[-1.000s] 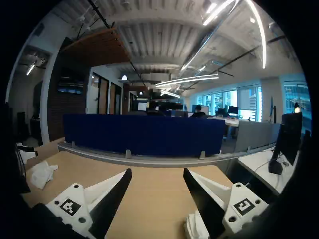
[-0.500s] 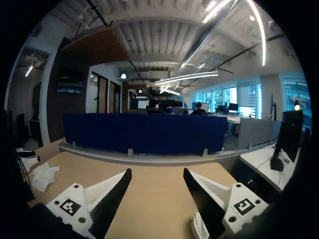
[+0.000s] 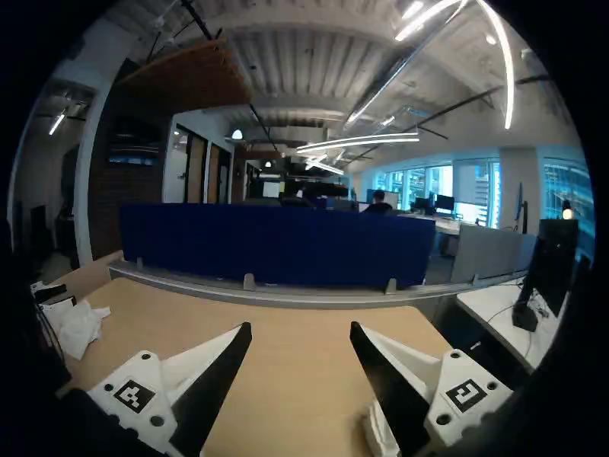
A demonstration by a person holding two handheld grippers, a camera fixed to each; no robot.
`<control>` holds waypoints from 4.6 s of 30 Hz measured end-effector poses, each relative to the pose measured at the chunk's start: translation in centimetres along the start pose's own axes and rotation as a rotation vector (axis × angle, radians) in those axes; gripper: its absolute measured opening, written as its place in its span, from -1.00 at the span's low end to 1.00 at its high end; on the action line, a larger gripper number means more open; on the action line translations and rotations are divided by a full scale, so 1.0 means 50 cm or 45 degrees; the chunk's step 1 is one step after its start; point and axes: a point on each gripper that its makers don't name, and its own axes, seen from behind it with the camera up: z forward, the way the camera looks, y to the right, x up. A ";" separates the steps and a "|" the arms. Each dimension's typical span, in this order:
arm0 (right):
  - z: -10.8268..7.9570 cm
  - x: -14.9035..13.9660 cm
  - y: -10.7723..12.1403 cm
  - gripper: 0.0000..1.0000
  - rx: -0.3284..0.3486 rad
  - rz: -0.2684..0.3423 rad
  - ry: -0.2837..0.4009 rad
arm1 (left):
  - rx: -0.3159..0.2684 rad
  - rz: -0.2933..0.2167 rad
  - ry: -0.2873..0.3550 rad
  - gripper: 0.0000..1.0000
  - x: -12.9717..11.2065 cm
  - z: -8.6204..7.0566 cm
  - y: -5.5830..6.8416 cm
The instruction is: Fold towel
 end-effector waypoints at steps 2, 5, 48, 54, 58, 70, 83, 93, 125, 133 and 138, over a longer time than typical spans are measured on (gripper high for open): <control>0.000 -0.002 -0.006 1.00 0.002 -0.001 0.003 | 0.009 0.007 0.008 0.79 -0.009 0.001 -0.004; 0.002 -0.009 -0.014 1.00 0.003 -0.010 0.004 | 0.012 0.010 0.017 0.79 -0.026 0.004 -0.005; 0.066 -0.163 -0.110 1.00 0.084 -0.119 -0.031 | 0.072 0.048 0.101 0.79 -0.228 0.046 -0.029; 0.067 -0.177 -0.126 1.00 0.091 -0.130 -0.040 | 0.077 0.019 0.088 0.79 -0.255 0.052 -0.042; 0.068 -0.181 -0.134 1.00 0.094 -0.139 -0.047 | 0.082 -0.009 0.082 0.79 -0.267 0.055 -0.050; 0.065 -0.182 -0.137 1.00 0.101 -0.148 -0.055 | 0.093 -0.025 0.100 0.79 -0.268 0.059 -0.055; 0.064 -0.174 -0.100 1.00 0.080 -0.107 -0.020 | 0.089 -0.021 0.114 0.79 -0.269 0.056 -0.053; 0.054 -0.141 -0.054 1.00 0.064 -0.088 0.047 | 0.089 -0.020 0.114 0.80 -0.271 0.057 -0.053; 0.085 -0.183 0.069 1.00 0.020 0.093 0.176 | 0.089 -0.019 0.115 0.79 -0.273 0.054 -0.055; 0.104 -0.230 0.089 1.00 -0.001 0.146 0.172 | 0.089 -0.019 0.115 0.80 -0.274 0.053 -0.055; 0.111 -0.272 0.101 1.00 -0.011 0.134 0.162 | 0.089 -0.019 0.115 0.80 -0.274 0.054 -0.055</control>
